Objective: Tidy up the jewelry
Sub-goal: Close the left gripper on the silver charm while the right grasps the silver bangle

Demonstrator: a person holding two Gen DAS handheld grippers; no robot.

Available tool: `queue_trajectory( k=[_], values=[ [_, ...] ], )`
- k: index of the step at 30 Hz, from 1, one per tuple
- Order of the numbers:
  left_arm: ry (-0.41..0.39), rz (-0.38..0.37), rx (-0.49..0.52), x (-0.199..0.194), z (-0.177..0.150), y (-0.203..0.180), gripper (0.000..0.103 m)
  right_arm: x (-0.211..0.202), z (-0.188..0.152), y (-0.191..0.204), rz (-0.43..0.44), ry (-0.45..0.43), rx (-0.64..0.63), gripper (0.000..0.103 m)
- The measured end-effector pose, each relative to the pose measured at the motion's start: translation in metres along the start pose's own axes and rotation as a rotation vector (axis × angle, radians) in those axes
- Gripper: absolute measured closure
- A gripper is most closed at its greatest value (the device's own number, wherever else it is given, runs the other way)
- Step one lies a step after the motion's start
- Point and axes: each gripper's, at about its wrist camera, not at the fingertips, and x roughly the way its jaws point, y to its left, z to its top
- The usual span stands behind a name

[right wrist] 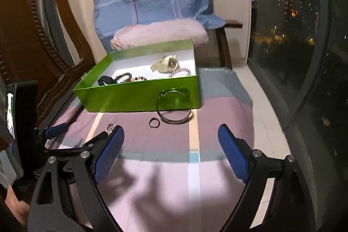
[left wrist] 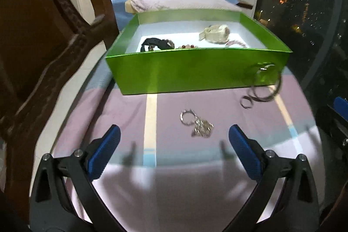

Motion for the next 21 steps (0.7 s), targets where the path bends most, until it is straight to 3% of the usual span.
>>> queue_trajectory(
  k=[8, 14, 16, 17, 19, 20, 21],
  values=[
    [0.062, 0.024, -0.028, 0.030, 0.004, -0.011, 0.008, 0.056, 0.013, -0.006, -0.063, 0.076, 0.046, 0.017],
    [0.070, -0.003, -0.011, 0.030, -0.002, -0.017, 0.033, 0.081, 0.013, -0.010, -0.086, 0.114, 0.046, 0.017],
    [0.071, -0.019, -0.026, 0.028, -0.003, -0.014, 0.050, 0.087, 0.014, -0.009, -0.092, 0.118, 0.043, 0.017],
    [0.071, -0.022, -0.031, 0.026, -0.003, -0.013, 0.055, 0.091, 0.015, -0.009, -0.092, 0.121, 0.041, 0.019],
    [0.073, -0.032, -0.025, 0.023, -0.003, -0.013, 0.078, 0.098, 0.016, -0.009, -0.080, 0.134, 0.042, 0.028],
    [0.073, -0.038, -0.025, 0.022, -0.004, -0.012, 0.078, 0.100, 0.016, -0.008, -0.068, 0.142, 0.044, 0.032],
    [0.074, -0.046, -0.025, 0.022, -0.004, -0.011, 0.078, 0.102, 0.016, -0.007, -0.059, 0.149, 0.043, 0.043]
  ],
)
